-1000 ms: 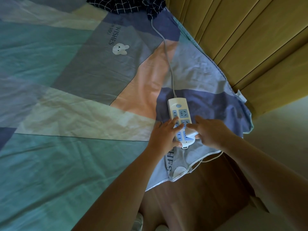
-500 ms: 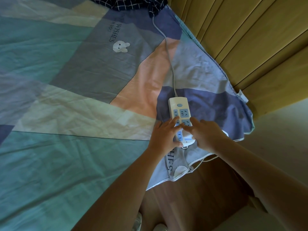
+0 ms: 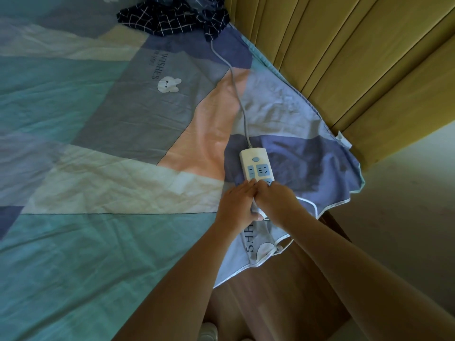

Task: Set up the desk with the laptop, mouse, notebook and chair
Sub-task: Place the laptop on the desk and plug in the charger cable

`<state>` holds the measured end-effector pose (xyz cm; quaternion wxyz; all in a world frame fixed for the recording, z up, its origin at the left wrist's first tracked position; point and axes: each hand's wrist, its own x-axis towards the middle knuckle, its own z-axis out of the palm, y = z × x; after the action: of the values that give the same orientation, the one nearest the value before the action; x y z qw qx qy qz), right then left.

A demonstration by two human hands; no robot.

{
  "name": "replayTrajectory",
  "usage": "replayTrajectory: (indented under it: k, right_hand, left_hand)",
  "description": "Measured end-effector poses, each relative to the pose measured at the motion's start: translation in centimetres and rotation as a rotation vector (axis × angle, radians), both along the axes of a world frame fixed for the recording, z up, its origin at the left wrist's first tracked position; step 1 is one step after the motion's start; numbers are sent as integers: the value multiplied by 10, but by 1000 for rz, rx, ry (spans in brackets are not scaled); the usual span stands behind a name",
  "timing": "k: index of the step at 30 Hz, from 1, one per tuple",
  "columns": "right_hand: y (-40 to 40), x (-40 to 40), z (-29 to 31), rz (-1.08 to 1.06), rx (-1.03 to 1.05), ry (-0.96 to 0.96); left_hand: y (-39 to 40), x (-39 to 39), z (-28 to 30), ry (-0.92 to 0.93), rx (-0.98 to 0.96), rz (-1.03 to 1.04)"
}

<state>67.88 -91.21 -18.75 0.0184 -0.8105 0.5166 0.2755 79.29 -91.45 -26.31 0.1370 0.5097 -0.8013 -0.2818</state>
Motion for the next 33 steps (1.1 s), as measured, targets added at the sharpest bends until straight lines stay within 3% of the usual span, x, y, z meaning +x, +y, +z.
replayTrajectory:
  k: [7, 15, 18, 23, 27, 33]
  right_hand:
    - [24, -46, 9, 5, -453, -155]
    - [81, -108, 59, -136, -769, -206]
    - [111, -137, 79, -241, -802, -208]
    - [175, -198, 117, -354, -863, -221]
    - [212, -213, 134, -279, -966, -237]
    - [255, -194, 143, -217, -1036, -299]
  left_hand:
    - [12, -6, 29, 92, -211, -22]
    - [39, -90, 102, 253, -411, -190]
    - [46, -110, 127, 327, -231, -207]
    - [33, -98, 138, 334, 71, -37]
    - [43, -128, 158, 181, 359, -215]
    - [114, -235, 219, 362, 1084, -288]
